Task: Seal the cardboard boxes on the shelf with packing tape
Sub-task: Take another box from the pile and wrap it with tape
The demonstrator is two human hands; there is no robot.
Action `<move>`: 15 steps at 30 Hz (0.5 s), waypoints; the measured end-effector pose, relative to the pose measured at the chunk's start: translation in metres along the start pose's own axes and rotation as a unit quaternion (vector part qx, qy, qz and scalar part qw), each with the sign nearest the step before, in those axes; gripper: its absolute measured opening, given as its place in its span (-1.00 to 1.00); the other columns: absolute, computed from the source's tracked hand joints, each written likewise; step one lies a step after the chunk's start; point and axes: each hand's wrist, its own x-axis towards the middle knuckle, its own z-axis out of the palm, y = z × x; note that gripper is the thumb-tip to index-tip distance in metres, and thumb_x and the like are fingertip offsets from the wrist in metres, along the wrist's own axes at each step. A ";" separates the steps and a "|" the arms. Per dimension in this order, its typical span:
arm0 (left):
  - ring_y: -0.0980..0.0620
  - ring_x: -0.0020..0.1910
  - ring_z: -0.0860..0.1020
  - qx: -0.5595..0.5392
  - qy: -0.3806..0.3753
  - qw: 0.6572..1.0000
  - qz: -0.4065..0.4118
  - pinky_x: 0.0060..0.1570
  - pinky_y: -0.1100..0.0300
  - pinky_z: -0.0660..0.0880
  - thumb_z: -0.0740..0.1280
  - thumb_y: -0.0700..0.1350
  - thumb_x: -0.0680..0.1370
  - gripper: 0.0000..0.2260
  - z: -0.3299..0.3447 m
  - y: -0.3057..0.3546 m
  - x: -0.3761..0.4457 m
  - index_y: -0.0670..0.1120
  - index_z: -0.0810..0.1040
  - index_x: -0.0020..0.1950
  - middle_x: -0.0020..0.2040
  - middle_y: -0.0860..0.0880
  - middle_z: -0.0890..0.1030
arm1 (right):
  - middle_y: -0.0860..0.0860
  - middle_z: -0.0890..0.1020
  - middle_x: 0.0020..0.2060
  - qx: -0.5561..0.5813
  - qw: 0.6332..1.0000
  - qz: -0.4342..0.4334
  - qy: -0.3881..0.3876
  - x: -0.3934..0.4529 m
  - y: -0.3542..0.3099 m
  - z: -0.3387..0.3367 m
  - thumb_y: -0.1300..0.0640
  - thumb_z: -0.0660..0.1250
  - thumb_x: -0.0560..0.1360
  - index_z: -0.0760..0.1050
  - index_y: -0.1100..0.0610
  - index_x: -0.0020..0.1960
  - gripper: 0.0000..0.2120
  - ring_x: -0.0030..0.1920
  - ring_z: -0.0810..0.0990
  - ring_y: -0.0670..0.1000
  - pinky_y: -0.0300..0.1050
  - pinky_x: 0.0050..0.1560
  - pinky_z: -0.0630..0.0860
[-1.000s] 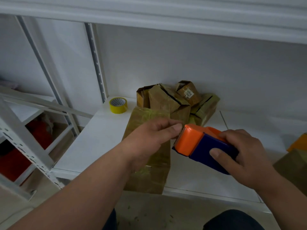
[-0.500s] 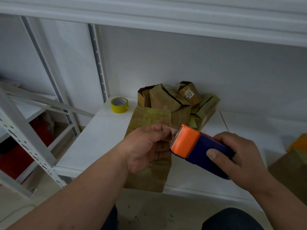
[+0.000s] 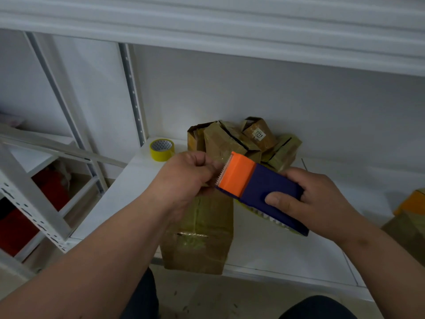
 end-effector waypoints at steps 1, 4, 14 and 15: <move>-0.01 -0.24 0.56 0.008 0.004 1.000 0.005 -0.19 0.13 0.56 0.31 -0.24 0.58 -0.84 -0.002 0.003 0.002 -0.16 0.59 -0.20 -0.26 -0.12 0.62 | -0.15 0.64 -0.24 0.024 1.000 0.009 -0.008 0.003 -0.002 -0.001 -0.42 0.31 0.19 0.52 -0.07 -0.13 -0.53 -0.34 0.60 -0.14 -0.32 -0.42 0.45; 0.05 -0.33 0.54 -0.012 0.044 0.999 0.011 -0.36 0.24 0.52 0.33 -0.26 0.56 -0.85 -0.016 0.014 0.009 -0.15 0.60 -0.20 -0.28 -0.10 0.61 | -0.20 0.64 -0.28 0.031 0.999 0.022 -0.026 0.010 -0.001 -0.010 -0.38 0.34 0.14 0.53 -0.10 -0.15 -0.56 -0.36 0.59 -0.18 -0.41 -0.42 0.42; 0.12 -0.42 0.48 -0.040 0.125 0.991 -0.032 -0.44 0.31 0.50 0.36 -0.21 0.56 -0.84 -0.080 0.004 0.058 -0.15 0.57 -0.23 -0.43 0.00 0.55 | 0.02 0.72 -0.28 0.055 0.984 0.146 -0.080 0.037 0.042 -0.045 -0.60 0.37 -0.16 0.67 -0.07 -0.21 -0.24 -0.30 0.69 0.00 -0.12 -0.25 0.53; 0.11 -0.42 0.48 -0.040 0.128 0.990 -0.038 -0.44 0.30 0.51 0.36 -0.21 0.56 -0.82 -0.080 0.001 0.063 -0.14 0.56 -0.25 -0.43 -0.01 0.55 | 0.02 0.72 -0.28 0.058 0.983 0.150 -0.085 0.041 0.043 -0.047 -0.61 0.37 -0.17 0.67 -0.09 -0.21 -0.24 -0.30 0.69 0.00 -0.11 -0.24 0.53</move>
